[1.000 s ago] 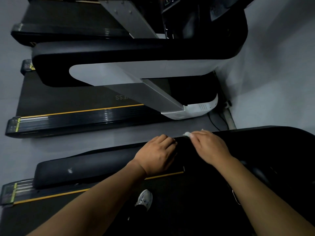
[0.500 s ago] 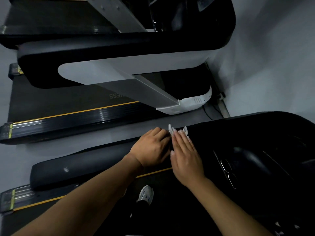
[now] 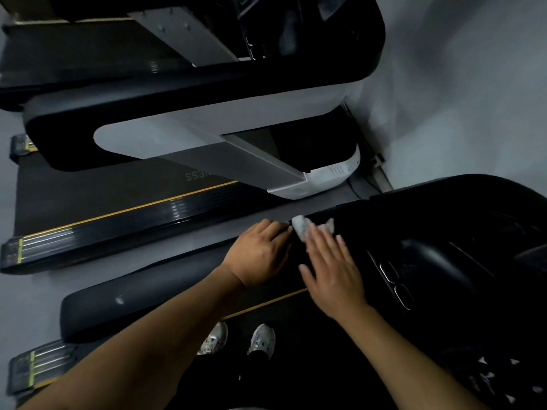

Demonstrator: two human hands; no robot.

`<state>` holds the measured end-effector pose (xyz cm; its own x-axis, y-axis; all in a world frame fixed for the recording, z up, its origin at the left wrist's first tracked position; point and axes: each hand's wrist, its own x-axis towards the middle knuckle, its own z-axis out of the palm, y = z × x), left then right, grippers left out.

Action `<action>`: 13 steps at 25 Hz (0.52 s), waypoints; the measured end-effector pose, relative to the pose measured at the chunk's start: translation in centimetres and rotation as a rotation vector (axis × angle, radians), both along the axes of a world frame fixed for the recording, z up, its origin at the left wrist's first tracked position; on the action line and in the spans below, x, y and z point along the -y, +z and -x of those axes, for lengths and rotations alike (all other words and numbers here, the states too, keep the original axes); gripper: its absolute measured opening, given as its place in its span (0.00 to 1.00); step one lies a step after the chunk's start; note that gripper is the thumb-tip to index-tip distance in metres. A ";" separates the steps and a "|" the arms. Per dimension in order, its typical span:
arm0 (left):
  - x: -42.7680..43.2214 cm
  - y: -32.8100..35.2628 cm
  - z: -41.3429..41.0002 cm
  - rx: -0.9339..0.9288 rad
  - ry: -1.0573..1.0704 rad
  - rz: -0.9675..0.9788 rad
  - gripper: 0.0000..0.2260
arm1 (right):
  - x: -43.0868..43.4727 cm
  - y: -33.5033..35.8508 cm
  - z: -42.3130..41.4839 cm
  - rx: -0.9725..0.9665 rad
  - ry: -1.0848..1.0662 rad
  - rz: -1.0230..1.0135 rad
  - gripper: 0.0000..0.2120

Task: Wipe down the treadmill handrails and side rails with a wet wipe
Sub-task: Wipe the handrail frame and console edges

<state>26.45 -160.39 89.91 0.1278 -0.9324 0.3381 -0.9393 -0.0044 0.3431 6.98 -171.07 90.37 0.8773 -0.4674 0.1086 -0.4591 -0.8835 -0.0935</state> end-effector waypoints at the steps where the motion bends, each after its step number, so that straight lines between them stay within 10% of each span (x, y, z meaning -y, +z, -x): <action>1: -0.4 -0.3 0.0 0.008 0.002 -0.001 0.19 | 0.7 0.1 0.6 -0.002 -0.086 0.010 0.33; 13: -1.5 -0.9 0.0 0.071 0.008 0.021 0.19 | -4.1 -2.6 0.8 0.052 -0.257 -0.019 0.40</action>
